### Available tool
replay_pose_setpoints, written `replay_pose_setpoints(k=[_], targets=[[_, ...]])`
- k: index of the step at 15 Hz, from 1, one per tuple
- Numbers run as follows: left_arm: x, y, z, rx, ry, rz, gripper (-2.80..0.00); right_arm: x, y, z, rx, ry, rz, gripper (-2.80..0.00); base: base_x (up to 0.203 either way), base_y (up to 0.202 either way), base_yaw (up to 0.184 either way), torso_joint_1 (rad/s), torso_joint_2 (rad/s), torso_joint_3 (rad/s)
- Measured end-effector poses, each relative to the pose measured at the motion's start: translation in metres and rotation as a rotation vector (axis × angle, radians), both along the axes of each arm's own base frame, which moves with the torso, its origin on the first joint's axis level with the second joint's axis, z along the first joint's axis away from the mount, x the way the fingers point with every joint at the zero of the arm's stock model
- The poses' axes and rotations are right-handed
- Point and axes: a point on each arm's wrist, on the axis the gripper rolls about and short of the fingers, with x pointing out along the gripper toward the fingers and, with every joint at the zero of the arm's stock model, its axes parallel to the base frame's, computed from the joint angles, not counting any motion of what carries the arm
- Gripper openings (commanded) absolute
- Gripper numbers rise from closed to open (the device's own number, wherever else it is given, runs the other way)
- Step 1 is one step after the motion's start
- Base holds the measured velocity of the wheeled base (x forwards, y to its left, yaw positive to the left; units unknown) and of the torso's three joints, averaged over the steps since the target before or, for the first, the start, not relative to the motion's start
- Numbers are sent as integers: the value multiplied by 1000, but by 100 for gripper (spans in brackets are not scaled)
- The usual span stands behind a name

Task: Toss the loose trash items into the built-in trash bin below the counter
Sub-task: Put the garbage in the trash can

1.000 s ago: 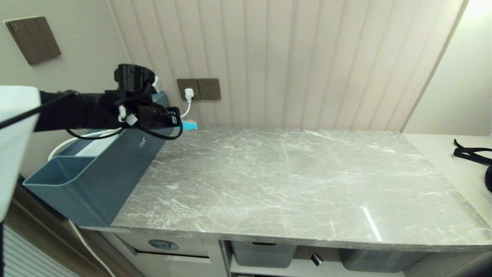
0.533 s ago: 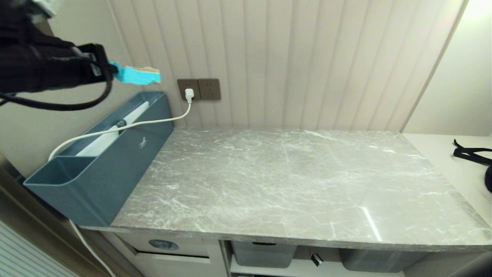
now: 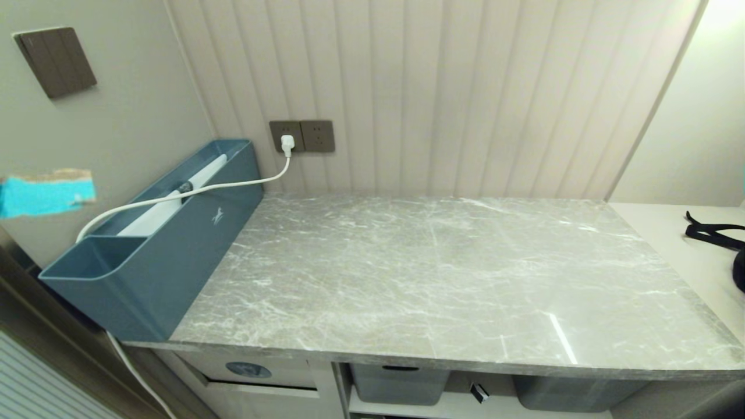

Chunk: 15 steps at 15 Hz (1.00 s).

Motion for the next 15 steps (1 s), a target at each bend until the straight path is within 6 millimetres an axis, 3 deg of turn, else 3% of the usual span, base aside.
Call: replay_pose_setpoints(k=[5,7,11,15], targets=[[-31,4,-129,93,173,-1,-280,0,0,0,0,0,0,-280,0,0,0,0,0,0],[-49,4,-168,99,172,-60,-280,0,0,0,0,0,0,-280,0,0,0,0,0,0],[-84,2,-205,96,157,-148,-280,0,0,0,8,0,0,-280,0,0,0,0,0,0],[-106,1,-218,113,13,-203,-280,0,0,0,12,0,0,-280,0,0,0,0,0,0]])
